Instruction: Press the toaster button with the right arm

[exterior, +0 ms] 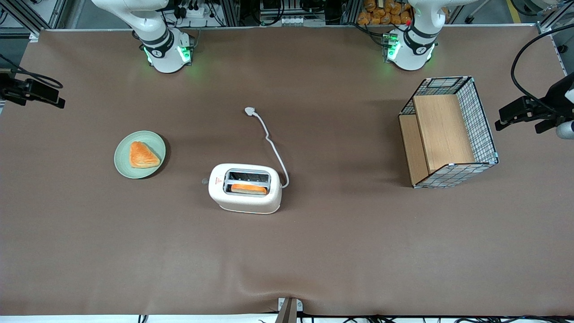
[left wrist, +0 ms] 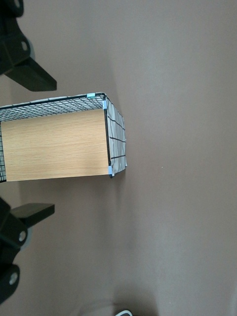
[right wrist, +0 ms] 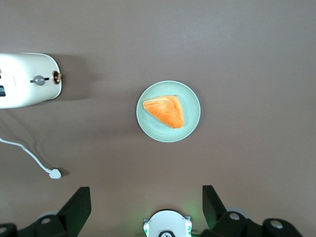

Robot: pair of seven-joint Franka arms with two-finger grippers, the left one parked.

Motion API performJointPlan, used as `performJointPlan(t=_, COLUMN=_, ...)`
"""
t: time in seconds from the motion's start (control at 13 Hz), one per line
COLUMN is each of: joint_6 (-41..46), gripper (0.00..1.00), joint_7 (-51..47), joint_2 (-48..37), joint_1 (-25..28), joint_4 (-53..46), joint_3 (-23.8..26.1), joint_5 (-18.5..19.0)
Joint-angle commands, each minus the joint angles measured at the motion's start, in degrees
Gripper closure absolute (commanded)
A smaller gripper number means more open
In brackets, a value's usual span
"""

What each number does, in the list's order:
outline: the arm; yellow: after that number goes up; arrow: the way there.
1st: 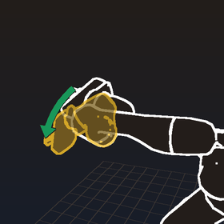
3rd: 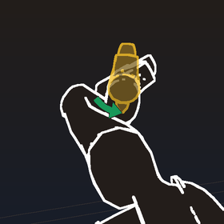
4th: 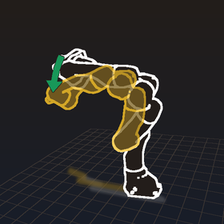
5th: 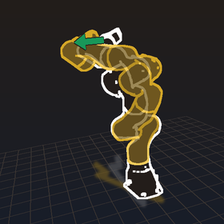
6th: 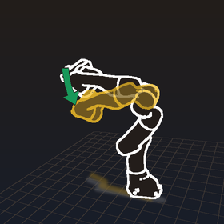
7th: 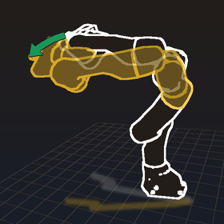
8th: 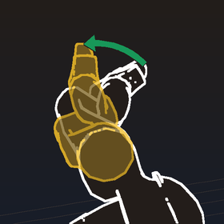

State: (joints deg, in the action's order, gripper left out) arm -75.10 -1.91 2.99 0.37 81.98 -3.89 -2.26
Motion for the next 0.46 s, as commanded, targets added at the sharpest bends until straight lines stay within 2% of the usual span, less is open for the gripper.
performJointPlan(t=0.0, joint_6=1.80, gripper=0.00, joint_7=-0.55, joint_2=2.81, joint_1=1.91, joint_4=-3.42, joint_3=0.46, joint_5=-3.96)
performJointPlan(t=0.08, joint_6=1.89, gripper=0.00, joint_7=-0.64, joint_2=3.68, joint_1=2.35, joint_4=-3.06, joint_3=0.46, joint_5=-5.73)
performJointPlan(t=0.38, joint_6=1.45, gripper=0.00, joint_7=-2.66, joint_2=7.63, joint_1=7.70, joint_4=-2.18, joint_3=0.46, joint_5=-6.01)
